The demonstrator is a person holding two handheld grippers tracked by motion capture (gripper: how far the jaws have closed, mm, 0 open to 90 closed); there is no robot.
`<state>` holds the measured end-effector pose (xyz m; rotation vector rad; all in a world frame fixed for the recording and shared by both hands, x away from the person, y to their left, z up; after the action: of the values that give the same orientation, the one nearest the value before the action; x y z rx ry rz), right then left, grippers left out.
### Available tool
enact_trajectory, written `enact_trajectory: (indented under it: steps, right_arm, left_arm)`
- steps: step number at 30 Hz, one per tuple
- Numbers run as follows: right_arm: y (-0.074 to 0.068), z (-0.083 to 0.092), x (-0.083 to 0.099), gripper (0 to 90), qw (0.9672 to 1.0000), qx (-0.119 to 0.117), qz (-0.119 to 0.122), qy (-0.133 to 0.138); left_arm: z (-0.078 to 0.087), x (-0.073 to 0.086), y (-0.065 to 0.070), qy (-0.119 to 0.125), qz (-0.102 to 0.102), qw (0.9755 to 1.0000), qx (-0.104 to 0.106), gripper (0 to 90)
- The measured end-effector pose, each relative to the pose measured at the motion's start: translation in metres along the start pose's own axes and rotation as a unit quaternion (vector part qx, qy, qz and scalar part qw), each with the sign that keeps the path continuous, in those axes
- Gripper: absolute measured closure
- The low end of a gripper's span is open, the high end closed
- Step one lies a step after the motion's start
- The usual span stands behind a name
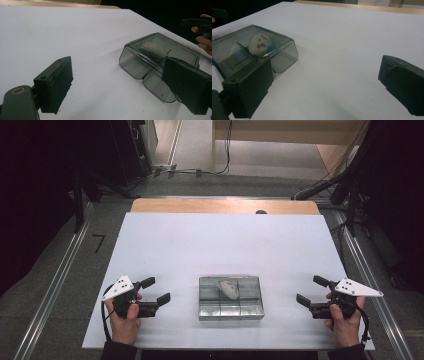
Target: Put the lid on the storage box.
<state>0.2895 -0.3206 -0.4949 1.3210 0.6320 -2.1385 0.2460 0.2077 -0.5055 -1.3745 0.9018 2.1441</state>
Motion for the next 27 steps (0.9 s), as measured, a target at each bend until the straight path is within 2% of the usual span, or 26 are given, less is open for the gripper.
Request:
enact_trajectory:
  steps: [2,6,8,9,11,18,24,27]
  right_arm:
    - [0.002,0.001,0.001,0.0,1.0,0.008,0.003,-0.003]
    - [0.008,0.003,0.002,0.0,0.9999,0.016,0.002,-0.003]
    - [0.011,0.004,0.003,0.0,0.9998,0.017,-0.001,-0.005]
    - [0.012,0.004,0.004,0.0,0.9998,0.02,-0.002,-0.005]
    - [0.015,0.005,0.004,0.0,0.9998,0.022,-0.003,-0.004]
    - [0.025,0.009,0.009,0.0,0.9993,0.035,-0.009,-0.007]
    - [0.034,0.013,0.014,0.0,0.9989,0.043,-0.015,-0.006]
    - [0.037,0.013,0.017,0.0,0.9988,0.044,-0.016,-0.011]
  left_arm:
    - [0.002,0.0,-0.003,0.003,0.001,1.0,0.001,5.5]
    - [0.006,0.001,-0.008,0.006,0.006,1.0,-0.004,5.5]
    - [0.007,0.002,-0.009,0.007,0.01,0.9999,0.006,4.7]
    - [0.007,0.002,-0.01,0.006,0.008,0.9999,0.008,1.9]
    - [0.008,0.002,-0.01,0.005,0.003,0.9999,0.009,1.9]
    - [0.01,0.003,-0.014,-0.001,-0.011,0.9999,-0.013,1.8]
    - [0.017,0.003,-0.019,0.014,-0.009,0.9998,-0.008,0.0]
    - [0.017,0.004,-0.022,0.01,-0.01,0.9998,-0.015,0.0]
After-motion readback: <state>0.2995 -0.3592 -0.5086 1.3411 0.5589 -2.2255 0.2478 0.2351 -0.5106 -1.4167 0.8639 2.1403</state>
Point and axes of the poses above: each handheld gripper's, and its own axes: z roughly backward along the jaws, x roughly out of its underside, y roughly to its right, the point moved 4 cm from there along -z, roughly forward along the jaws, and after that the axes turned 3 degrees about x, right-handed, at the moved point
